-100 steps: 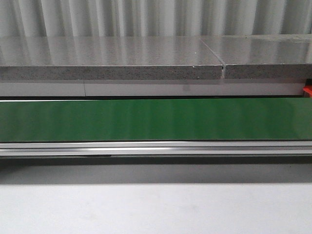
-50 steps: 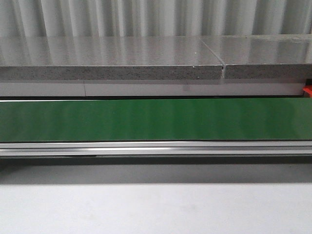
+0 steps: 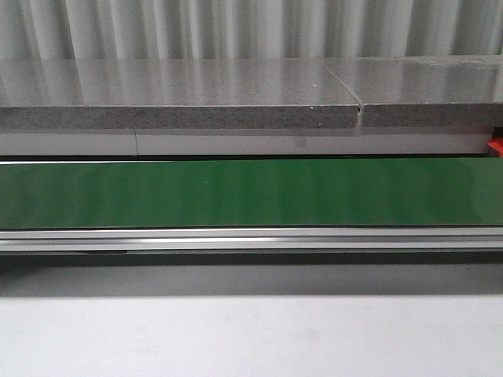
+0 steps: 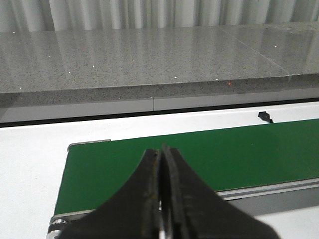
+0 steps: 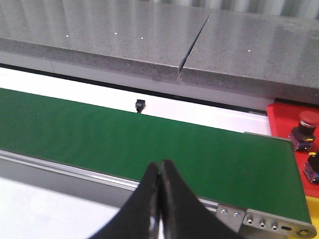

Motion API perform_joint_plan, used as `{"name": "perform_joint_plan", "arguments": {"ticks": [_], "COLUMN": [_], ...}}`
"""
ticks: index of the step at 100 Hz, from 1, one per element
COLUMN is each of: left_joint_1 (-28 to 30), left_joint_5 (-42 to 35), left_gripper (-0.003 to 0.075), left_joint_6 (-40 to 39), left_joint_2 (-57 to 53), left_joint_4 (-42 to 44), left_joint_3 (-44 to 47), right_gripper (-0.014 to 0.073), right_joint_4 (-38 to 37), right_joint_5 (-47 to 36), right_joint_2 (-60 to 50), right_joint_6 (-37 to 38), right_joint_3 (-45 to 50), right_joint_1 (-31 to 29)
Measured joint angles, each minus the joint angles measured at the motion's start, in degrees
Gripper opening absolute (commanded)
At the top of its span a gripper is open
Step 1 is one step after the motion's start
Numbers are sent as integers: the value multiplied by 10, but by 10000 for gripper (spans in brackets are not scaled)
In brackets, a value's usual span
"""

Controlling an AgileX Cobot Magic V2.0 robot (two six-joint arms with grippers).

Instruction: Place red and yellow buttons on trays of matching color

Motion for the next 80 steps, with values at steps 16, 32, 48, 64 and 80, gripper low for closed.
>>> {"name": "perform_joint_plan", "arguments": {"ticks": [16, 32, 48, 64, 80], "left_joint_1": [0, 0, 0, 0, 0], "left_joint_5": [0, 0, 0, 0, 0], "left_gripper": [-21, -21, -21, -21, -21], "left_joint_6": [0, 0, 0, 0, 0], "left_joint_2": [0, 0, 0, 0, 0], "left_joint_4": [0, 0, 0, 0, 0], "left_joint_3": [0, 0, 0, 0, 0], "right_gripper": [-68, -68, -68, -68, -68], "right_joint_4": [-8, -53, -129, -186, -195], "right_joint_5": [-29, -72, -123, -177, -228], "right_joint_2": [-29, -56, -59, -59, -59], "right_joint_6": [0, 37, 132, 211, 232], "right_joint_3": [40, 94, 148, 193, 225], "right_joint_1": [18, 22, 38, 78, 88]}}
